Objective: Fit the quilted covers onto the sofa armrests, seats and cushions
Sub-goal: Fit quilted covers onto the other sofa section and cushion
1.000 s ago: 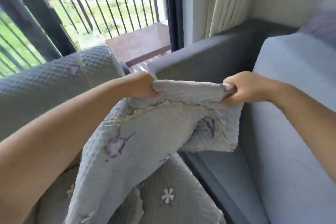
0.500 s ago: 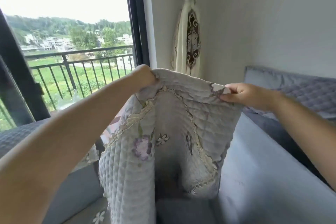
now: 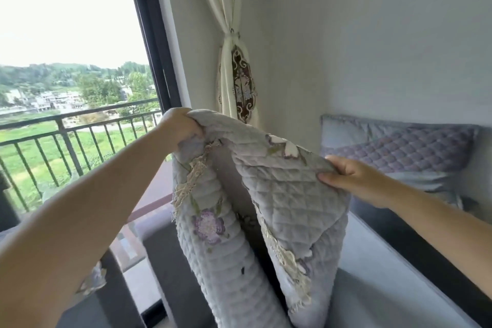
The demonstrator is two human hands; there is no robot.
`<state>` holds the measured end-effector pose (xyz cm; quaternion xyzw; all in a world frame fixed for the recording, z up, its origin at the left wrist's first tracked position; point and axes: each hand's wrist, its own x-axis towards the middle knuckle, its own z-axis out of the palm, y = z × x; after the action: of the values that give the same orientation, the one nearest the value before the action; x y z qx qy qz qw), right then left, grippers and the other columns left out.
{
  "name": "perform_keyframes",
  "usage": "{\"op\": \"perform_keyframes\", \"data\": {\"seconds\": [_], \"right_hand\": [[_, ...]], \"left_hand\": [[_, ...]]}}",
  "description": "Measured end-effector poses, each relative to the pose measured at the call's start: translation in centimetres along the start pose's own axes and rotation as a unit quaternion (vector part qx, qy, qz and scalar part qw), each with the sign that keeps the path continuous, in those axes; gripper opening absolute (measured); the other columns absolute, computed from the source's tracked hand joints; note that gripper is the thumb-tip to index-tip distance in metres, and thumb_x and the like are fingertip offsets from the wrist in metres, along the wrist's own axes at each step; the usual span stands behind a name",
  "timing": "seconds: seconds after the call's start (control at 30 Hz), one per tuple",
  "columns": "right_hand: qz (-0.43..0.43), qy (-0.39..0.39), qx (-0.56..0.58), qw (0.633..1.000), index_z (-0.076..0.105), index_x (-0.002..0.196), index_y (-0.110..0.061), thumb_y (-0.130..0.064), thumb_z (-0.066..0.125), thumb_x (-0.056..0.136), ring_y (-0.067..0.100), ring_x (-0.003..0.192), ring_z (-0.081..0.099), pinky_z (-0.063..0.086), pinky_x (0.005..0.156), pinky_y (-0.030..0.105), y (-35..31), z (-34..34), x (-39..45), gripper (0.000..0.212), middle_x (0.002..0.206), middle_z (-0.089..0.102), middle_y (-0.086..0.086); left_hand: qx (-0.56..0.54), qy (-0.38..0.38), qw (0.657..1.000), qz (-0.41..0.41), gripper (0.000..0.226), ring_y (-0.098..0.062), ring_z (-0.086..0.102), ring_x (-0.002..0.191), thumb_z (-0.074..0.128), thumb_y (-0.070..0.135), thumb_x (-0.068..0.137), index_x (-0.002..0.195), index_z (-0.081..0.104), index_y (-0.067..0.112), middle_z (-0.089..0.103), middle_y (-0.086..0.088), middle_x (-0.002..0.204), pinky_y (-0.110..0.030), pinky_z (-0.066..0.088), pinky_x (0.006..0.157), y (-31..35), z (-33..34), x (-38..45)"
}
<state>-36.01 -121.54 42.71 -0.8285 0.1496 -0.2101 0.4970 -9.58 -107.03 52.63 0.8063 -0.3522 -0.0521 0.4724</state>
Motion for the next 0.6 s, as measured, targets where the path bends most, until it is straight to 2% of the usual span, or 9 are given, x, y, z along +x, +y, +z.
{"op": "perform_keyframes", "data": {"seconds": [0.03,0.1,0.17,0.23,0.3,0.37,0.43,0.5,0.6], "right_hand": [[-0.007,0.023,-0.021,1.0,0.058,0.092,-0.015,-0.017,0.05,0.092,0.001,0.078,0.062,0.048,0.076,0.016,-0.1,0.3,0.3,0.009,0.088,0.063,-0.003],[-0.022,0.064,-0.039,0.997,0.057,0.089,-0.008,-0.018,0.05,0.092,0.01,0.078,0.057,0.046,0.076,0.025,-0.4,0.7,0.8,0.012,0.084,0.061,0.004],[-0.005,0.073,-0.017,0.997,0.053,0.076,-0.01,-0.015,0.056,0.09,0.009,0.067,0.051,0.04,0.064,0.023,-0.2,0.5,1.0,0.015,0.07,0.054,0.0],[0.03,0.054,0.042,0.997,0.051,0.067,-0.01,-0.018,0.059,0.076,0.007,0.056,0.051,0.037,0.053,0.016,-0.3,0.0,1.2,0.014,0.059,0.053,-0.003],[0.055,0.058,0.054,0.995,0.052,0.069,-0.005,-0.017,0.054,0.067,0.012,0.058,0.052,0.036,0.051,0.018,-0.2,-0.3,1.8,0.012,0.062,0.055,0.004],[0.072,0.073,-0.024,0.994,0.053,0.079,-0.006,-0.014,0.058,0.083,0.016,0.07,0.05,0.036,0.057,0.019,-0.1,0.0,2.6,0.01,0.075,0.054,0.008],[0.063,0.104,-0.12,0.985,0.053,0.097,-0.012,-0.022,0.05,0.094,0.013,0.083,0.05,0.036,0.064,0.017,0.1,1.1,3.2,0.011,0.089,0.054,0.003],[0.075,0.092,-0.113,0.986,0.042,0.127,-0.02,-0.035,0.045,0.093,0.011,0.106,0.047,0.039,0.083,0.02,1.0,3.5,3.5,0.037,0.115,0.049,-0.002],[0.046,0.06,-0.156,0.985,0.031,0.139,-0.021,-0.048,0.049,0.088,0.012,0.124,0.04,0.031,0.107,0.029,3.5,7.4,3.0,0.061,0.137,0.042,0.001]], "left_hand": [[-0.001,-0.007,1.0,0.001,0.048,-0.022,0.05,0.092,0.065,-0.011,0.073,0.12,0.055,-0.005,0.053,-0.011,0.098,-0.023,0.049,0.071,-0.2,-0.1,0.4],[0.026,-0.028,0.999,-0.006,0.047,-0.027,0.053,0.094,0.068,-0.01,0.07,0.116,0.058,-0.008,0.056,-0.015,0.099,-0.034,0.048,0.087,-0.6,-0.2,0.8],[0.052,-0.073,0.996,-0.021,0.041,-0.031,0.056,0.096,0.07,-0.005,0.069,0.109,0.061,-0.008,0.06,-0.016,0.1,-0.043,0.046,0.095,-0.9,-0.1,0.7],[0.069,-0.129,0.989,-0.026,0.032,-0.033,0.059,0.096,0.07,0.0,0.072,0.104,0.064,-0.003,0.064,-0.016,0.1,-0.045,0.047,0.095,-1.1,-0.1,0.1],[0.04,-0.161,0.986,-0.025,0.023,-0.033,0.061,0.092,0.066,-0.001,0.075,0.099,0.066,0.002,0.066,-0.015,0.096,-0.042,0.049,0.088,-1.4,-0.2,-0.4],[-0.035,-0.161,0.986,-0.032,0.015,-0.028,0.062,0.08,0.062,-0.003,0.078,0.087,0.067,0.007,0.066,-0.011,0.085,-0.036,0.052,0.074,-1.8,-0.2,-1.0],[-0.123,-0.121,0.983,-0.064,0.012,-0.023,0.059,0.07,0.061,-0.002,0.079,0.082,0.064,0.009,0.063,-0.008,0.075,-0.031,0.05,0.064,-2.6,-0.3,-1.3],[-0.212,-0.051,0.97,-0.104,0.009,-0.02,0.056,0.065,0.06,0.002,0.082,0.081,0.063,0.011,0.059,-0.007,0.072,-0.029,0.047,0.059,-3.8,0.1,-1.6],[-0.321,0.007,0.937,-0.139,0.016,-0.016,0.054,0.065,0.054,0.009,0.089,0.073,0.055,0.012,0.056,-0.005,0.072,-0.027,0.045,0.056,-5.2,0.0,-1.7]]}}
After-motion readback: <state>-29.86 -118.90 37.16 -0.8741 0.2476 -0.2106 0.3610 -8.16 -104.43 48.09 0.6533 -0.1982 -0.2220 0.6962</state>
